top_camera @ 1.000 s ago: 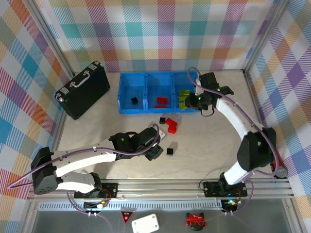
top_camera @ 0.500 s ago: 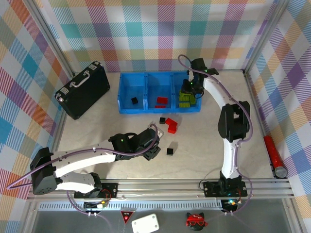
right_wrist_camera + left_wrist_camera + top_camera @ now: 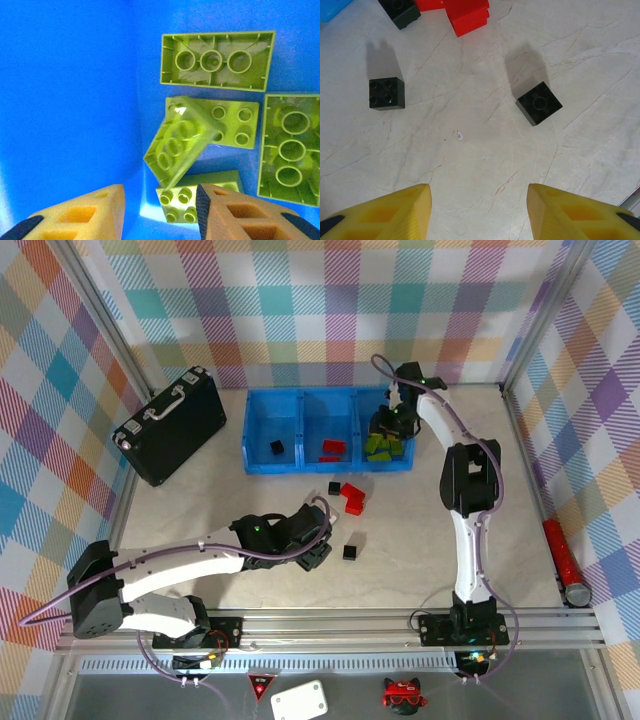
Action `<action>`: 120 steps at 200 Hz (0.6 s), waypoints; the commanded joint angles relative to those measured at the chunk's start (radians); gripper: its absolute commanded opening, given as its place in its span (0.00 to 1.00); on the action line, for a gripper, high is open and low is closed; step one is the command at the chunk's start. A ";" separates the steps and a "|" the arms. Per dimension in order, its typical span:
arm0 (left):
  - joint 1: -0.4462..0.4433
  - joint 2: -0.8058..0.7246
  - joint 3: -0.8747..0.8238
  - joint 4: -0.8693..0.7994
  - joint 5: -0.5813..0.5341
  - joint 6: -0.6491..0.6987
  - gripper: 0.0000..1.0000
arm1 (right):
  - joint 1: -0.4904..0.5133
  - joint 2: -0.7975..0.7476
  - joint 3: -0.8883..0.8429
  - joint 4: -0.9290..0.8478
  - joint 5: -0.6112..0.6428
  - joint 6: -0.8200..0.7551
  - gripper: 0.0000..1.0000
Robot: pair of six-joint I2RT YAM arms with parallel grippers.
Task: Sort the legos into containers by color
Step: Place the lego in the container.
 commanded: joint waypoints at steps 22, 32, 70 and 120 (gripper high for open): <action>-0.008 0.057 0.042 0.032 0.014 -0.020 0.53 | -0.004 -0.199 -0.076 -0.017 -0.039 -0.001 0.45; -0.008 0.076 0.049 0.041 0.021 -0.029 0.53 | -0.005 -0.240 -0.115 -0.006 -0.047 0.003 0.45; -0.008 0.166 0.092 0.053 0.021 -0.094 0.57 | -0.004 -0.411 -0.288 0.038 -0.068 0.025 0.46; -0.009 0.327 0.198 -0.017 0.022 -0.286 0.62 | -0.003 -0.632 -0.528 0.076 -0.032 0.046 0.46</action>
